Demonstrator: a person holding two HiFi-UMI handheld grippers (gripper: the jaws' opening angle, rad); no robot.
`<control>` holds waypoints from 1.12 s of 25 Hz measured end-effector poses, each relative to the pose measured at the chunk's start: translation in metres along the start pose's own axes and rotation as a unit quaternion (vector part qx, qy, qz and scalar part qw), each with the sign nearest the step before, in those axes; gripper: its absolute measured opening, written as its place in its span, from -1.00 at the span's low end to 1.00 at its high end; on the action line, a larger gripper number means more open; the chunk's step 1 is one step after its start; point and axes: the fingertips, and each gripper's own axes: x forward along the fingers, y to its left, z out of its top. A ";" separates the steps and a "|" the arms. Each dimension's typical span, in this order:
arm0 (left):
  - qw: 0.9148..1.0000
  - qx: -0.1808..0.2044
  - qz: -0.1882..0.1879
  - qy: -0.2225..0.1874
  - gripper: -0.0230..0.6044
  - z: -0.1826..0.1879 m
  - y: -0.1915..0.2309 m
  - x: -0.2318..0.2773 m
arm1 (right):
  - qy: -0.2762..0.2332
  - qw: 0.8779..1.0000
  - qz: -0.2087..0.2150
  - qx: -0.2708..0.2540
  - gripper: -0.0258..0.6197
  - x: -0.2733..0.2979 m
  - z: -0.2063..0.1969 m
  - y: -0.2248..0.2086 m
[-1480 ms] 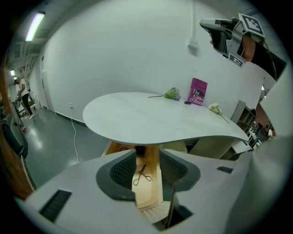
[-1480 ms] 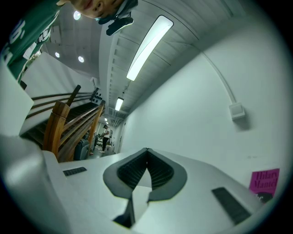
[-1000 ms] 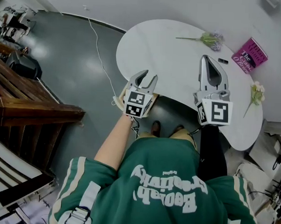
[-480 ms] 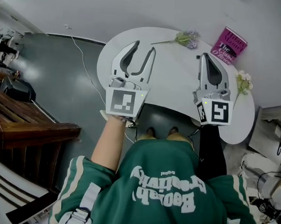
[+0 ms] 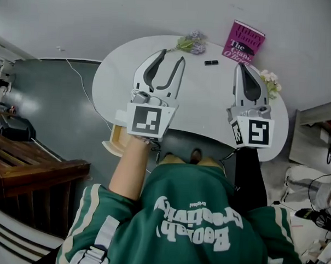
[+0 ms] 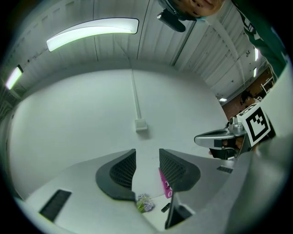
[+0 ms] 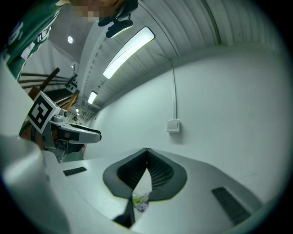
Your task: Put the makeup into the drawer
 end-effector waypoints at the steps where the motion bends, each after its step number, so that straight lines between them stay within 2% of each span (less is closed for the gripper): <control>1: 1.000 -0.005 -0.006 -0.001 -0.38 -0.001 -0.010 0.007 | 0.001 1.000 -0.009 -0.001 -0.89 -0.006 -0.001 -0.012; 6: 1.000 -0.002 -0.027 -0.001 -0.38 -0.010 -0.053 0.030 | 0.000 0.999 -0.039 0.000 -0.89 -0.035 -0.008 -0.061; 14: 0.998 0.008 -0.060 0.014 -0.38 -0.026 -0.090 0.049 | 0.011 0.998 -0.058 0.012 -0.89 -0.050 -0.027 -0.086; 18: 0.995 0.043 -0.084 0.026 -0.38 -0.039 -0.096 0.062 | 0.016 0.997 -0.070 0.011 -0.90 -0.044 -0.031 -0.093; 20: 0.991 0.064 -0.108 0.053 -0.38 -0.060 -0.101 0.071 | 0.024 0.997 -0.076 0.009 -0.89 -0.042 -0.037 -0.096; 23: 0.980 0.041 -0.161 0.108 -0.36 -0.106 -0.107 0.094 | 0.043 0.995 -0.090 -0.001 -0.89 -0.042 -0.046 -0.102; 24: 0.975 0.035 -0.180 0.127 -0.26 -0.123 -0.108 0.103 | 0.051 0.994 -0.097 -0.006 -0.89 -0.043 -0.049 -0.104; 28: 0.948 0.042 -0.238 0.208 -0.21 -0.207 -0.105 0.136 | 0.078 0.989 -0.129 -0.015 -0.89 -0.050 -0.061 -0.119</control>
